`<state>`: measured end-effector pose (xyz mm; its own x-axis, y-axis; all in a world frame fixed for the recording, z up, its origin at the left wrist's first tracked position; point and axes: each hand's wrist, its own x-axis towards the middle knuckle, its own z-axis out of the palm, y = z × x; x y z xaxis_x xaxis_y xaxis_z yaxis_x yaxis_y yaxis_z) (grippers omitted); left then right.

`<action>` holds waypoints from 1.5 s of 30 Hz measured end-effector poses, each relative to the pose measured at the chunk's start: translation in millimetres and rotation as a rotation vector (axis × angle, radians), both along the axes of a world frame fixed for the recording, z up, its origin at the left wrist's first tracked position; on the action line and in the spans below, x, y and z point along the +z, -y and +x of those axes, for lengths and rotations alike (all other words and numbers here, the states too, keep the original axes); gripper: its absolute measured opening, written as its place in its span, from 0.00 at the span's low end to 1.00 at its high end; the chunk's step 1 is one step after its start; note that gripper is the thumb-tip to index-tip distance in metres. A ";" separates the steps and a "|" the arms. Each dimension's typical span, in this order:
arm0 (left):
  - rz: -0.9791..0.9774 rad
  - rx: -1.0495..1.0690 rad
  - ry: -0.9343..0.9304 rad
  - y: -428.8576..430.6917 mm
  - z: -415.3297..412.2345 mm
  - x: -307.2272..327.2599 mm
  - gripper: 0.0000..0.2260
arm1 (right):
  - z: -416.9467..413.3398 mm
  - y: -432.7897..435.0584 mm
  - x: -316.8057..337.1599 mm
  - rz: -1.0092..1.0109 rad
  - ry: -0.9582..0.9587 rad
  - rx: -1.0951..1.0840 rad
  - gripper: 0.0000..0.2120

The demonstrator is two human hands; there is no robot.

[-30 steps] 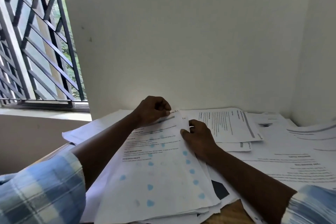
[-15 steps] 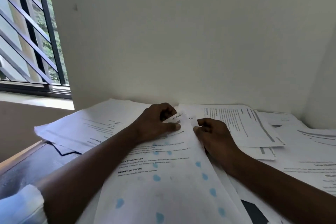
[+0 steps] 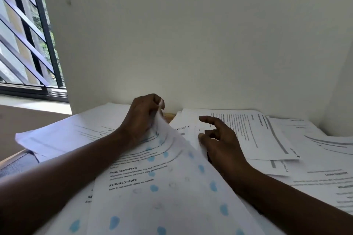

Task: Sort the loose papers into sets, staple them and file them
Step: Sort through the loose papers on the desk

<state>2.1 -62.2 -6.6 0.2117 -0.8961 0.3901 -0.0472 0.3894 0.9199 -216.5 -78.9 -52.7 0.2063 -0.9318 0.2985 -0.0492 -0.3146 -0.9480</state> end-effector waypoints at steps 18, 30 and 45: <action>-0.117 -0.020 0.407 -2.8 6.2 -18.0 0.10 | 7.3 -9.8 2.8 0.003 -0.138 -0.071 0.05; -0.109 0.047 0.579 -7.0 6.1 -17.5 0.14 | 5.4 -18.3 5.3 -0.091 -0.235 -0.172 0.06; -0.038 0.002 0.578 -6.4 15.2 -16.8 0.12 | 6.9 -27.1 5.9 -0.275 -0.427 -0.264 0.06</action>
<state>17.3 -55.9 -23.5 -0.0431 -0.8791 0.4746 -0.5387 0.4206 0.7300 -209.6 -51.8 -46.8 0.1323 -0.8682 0.4783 -0.5202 -0.4716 -0.7121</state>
